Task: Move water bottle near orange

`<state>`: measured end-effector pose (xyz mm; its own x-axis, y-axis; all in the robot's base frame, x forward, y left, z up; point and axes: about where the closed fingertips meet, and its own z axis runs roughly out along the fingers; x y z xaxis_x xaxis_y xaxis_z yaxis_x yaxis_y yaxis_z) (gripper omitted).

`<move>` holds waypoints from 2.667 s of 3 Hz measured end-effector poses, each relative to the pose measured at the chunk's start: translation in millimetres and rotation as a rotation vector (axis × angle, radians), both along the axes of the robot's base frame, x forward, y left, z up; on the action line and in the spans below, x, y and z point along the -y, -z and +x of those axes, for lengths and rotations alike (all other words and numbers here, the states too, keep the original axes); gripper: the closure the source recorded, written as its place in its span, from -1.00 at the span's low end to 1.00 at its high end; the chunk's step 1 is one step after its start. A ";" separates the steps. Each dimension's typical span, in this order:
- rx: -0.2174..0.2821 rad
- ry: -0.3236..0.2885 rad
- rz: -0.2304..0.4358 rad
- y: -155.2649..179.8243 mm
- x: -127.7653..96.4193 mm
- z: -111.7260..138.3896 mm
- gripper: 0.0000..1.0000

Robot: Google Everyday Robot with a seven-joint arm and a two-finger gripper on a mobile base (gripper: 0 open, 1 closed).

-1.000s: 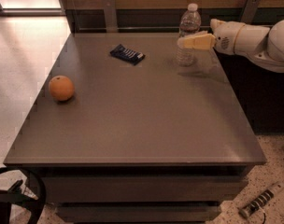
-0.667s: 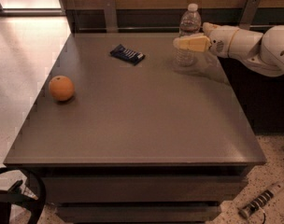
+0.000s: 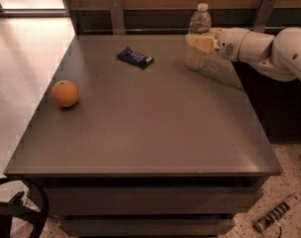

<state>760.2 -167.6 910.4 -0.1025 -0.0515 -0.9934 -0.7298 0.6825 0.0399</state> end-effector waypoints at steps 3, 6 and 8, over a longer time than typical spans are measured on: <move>-0.001 -0.010 0.002 0.8 -7.0 0.8 1.00; 0.007 -0.059 -0.034 -59.7 -60.2 -56.9 1.00; 0.002 -0.167 -0.050 -36.8 -121.9 -111.1 1.00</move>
Offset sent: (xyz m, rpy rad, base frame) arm 0.0004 0.0032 -0.0004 0.0007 0.0007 0.0045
